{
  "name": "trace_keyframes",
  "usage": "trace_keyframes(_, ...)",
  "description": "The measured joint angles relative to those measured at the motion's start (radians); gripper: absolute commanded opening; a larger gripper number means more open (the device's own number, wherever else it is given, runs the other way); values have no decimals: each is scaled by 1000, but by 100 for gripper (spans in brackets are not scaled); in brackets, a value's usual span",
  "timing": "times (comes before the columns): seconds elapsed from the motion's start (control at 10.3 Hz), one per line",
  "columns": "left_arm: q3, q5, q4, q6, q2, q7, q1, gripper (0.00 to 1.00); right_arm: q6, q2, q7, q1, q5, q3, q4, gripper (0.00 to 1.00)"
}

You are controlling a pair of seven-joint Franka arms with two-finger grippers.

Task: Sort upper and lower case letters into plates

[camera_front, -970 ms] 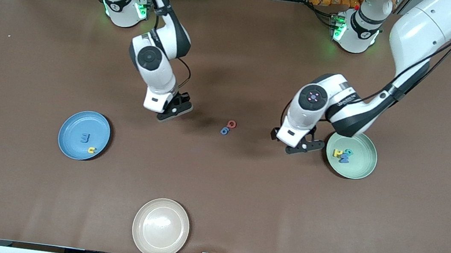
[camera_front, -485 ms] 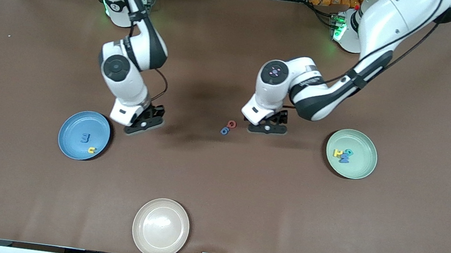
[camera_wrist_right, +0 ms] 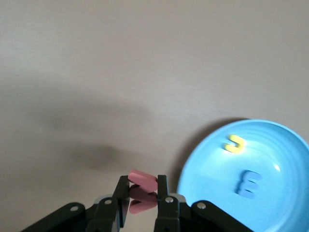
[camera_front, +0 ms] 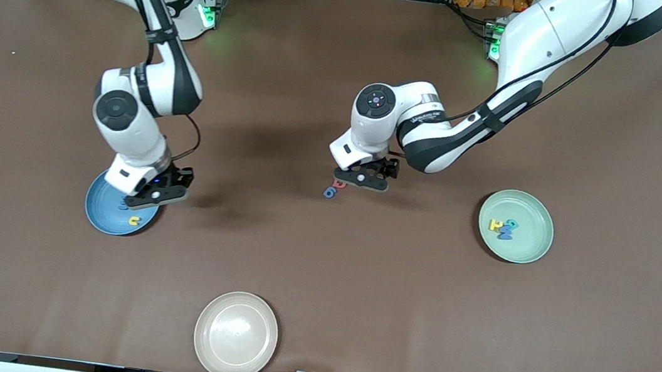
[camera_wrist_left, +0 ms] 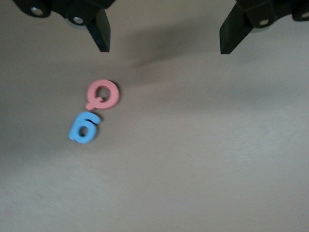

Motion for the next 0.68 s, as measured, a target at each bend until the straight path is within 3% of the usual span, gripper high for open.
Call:
trace_keyframes(0.29, 4, 0, 35, 12, 29, 136, -25, 100, 0, 0, 0, -4, -28, -85, 4, 0)
trace_keyframes(0.39, 5, 0, 37, 23, 34, 180, -28, 100, -6, 0, -2, -8, -31, -111, 4, 34)
trace_keyframes(0.48, 6, 0, 38, 36, 41, 213, -29, 100, -22, 0, -2, -20, -31, -119, 3, 99)
trace_keyframes(0.68, 14, 0, 38, 72, 56, 280, -36, 100, -47, 0, -2, -36, -31, -122, 3, 100)
